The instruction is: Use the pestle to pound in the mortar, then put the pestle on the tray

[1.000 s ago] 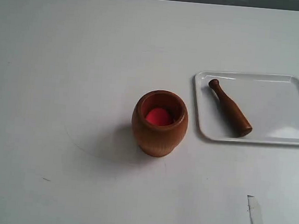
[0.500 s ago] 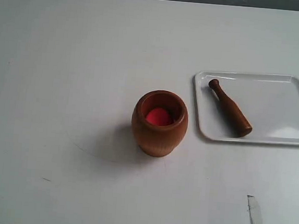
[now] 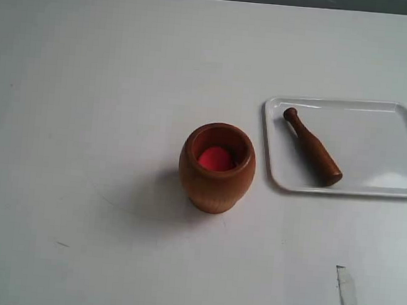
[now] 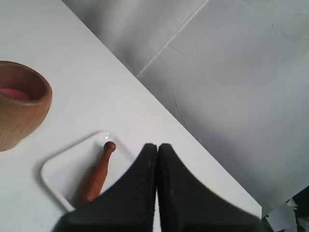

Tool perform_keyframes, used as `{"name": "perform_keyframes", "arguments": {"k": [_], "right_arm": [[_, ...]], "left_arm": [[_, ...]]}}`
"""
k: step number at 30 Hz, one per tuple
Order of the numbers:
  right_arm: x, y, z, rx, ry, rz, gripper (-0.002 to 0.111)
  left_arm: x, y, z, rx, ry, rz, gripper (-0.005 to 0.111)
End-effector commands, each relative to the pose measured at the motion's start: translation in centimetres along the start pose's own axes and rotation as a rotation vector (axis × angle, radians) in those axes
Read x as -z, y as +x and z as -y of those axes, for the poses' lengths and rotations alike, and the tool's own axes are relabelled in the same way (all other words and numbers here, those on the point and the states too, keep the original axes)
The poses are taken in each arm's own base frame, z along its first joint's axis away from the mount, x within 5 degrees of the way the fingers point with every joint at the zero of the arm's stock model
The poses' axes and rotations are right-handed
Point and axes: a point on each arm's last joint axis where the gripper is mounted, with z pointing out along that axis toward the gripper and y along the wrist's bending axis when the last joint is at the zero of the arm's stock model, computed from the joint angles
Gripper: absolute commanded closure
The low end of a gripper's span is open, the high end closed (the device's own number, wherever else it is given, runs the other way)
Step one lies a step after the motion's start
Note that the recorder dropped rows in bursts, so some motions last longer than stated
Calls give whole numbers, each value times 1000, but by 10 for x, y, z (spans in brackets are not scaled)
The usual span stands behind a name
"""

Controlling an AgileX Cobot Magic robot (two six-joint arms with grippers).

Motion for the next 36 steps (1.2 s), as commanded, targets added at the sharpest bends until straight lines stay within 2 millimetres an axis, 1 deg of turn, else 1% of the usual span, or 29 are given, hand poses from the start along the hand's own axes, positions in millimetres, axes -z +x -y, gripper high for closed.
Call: {"name": "perform_keyframes", "arguments": {"k": [1, 4, 5, 8, 10, 14, 16, 17, 20, 25, 27, 30, 34, 36], "right_arm": [[-11, 12, -4, -12, 50, 1, 108], [-18, 15, -4, -259, 110, 84, 108], [-21, 16, -2, -376, 150, 141, 108], [-29, 25, -4, -523, 225, 270, 108], [-33, 30, -9, -476, 233, 301, 108], [-40, 44, -19, -469, 215, 257, 108], [-40, 44, -18, -467, 232, 252, 108], [-40, 47, -18, -480, 250, 213, 108], [-40, 51, -15, -507, 315, 180, 108], [-39, 60, -13, -643, 412, 95, 108], [-39, 62, -13, -671, 434, 69, 108], [-38, 63, -12, -657, 452, 51, 108], [-38, 66, -13, -591, 455, 3, 108], [-38, 68, -14, -606, 463, -18, 108]], "left_arm": [[0, 0, 1, 12, 8, 7, 107], [0, 0, 1, 12, 8, 7, 107], [0, 0, 1, 12, 8, 7, 107], [0, 0, 1, 12, 8, 7, 107], [0, 0, 1, 12, 8, 7, 107], [0, 0, 1, 12, 8, 7, 107], [0, 0, 1, 12, 8, 7, 107], [0, 0, 1, 12, 8, 7, 107], [0, 0, 1, 12, 8, 7, 107], [0, 0, 1, 12, 8, 7, 107], [0, 0, 1, 12, 8, 7, 107], [0, 0, 1, 12, 8, 7, 107], [0, 0, 1, 12, 8, 7, 107], [0, 0, 1, 12, 8, 7, 107]]}}
